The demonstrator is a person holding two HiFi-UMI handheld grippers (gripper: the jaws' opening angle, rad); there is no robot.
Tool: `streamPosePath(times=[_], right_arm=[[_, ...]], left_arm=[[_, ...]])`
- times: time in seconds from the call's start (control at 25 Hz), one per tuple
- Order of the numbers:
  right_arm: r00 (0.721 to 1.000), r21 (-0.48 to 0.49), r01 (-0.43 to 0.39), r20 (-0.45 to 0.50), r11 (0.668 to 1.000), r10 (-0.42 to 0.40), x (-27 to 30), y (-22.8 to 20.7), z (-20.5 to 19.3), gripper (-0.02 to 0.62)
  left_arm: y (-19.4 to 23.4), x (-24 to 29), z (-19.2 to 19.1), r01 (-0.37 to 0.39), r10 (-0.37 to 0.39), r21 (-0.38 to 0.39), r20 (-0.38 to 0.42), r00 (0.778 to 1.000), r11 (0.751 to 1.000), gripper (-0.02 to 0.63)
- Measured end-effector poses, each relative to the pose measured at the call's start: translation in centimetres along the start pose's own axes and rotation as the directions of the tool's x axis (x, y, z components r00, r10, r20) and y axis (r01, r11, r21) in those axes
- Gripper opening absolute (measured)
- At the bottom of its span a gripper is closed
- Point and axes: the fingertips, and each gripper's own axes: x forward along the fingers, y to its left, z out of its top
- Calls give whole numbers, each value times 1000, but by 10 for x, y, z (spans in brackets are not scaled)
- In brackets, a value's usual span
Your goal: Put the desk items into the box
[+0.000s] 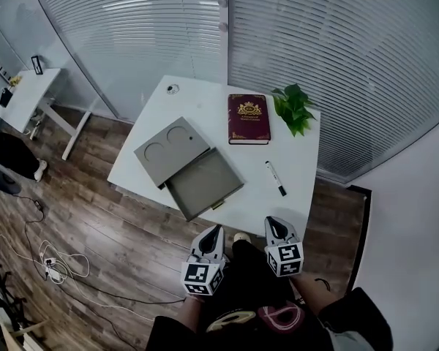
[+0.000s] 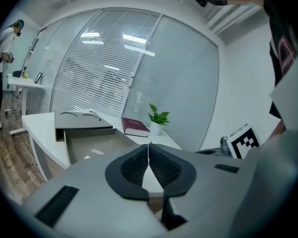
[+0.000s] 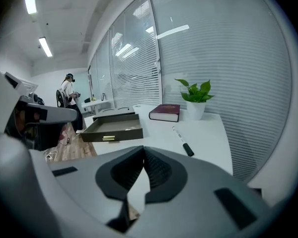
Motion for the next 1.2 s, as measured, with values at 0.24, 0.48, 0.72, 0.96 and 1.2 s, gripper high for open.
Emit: streamPosePath(times=[0.24, 0.48, 0.72, 0.96, 1.2], right_arm=[[1000, -16, -6, 2, 1000, 6, 19, -22, 21, 11], [999, -5, -11, -48, 1000, 11, 40, -45, 29, 18], [994, -25, -22, -104, 999, 19, 66, -67, 28, 95], [990, -5, -21, -137, 1000, 20, 87, -88, 33, 144], [983, -19, -27, -184, 999, 23, 112, -102, 32, 176]], left_arm=[[1, 15, 11, -23, 23, -3, 11, 1000, 1000, 18], [5, 28, 20, -49, 49, 5, 23, 999, 999, 18], [21, 33, 27, -106, 105, 12, 35, 994, 994, 18], [36, 27, 20, -184, 184, -23, 32, 982, 983, 18], [38, 29, 23, -203, 202, 11, 29, 979, 979, 18]])
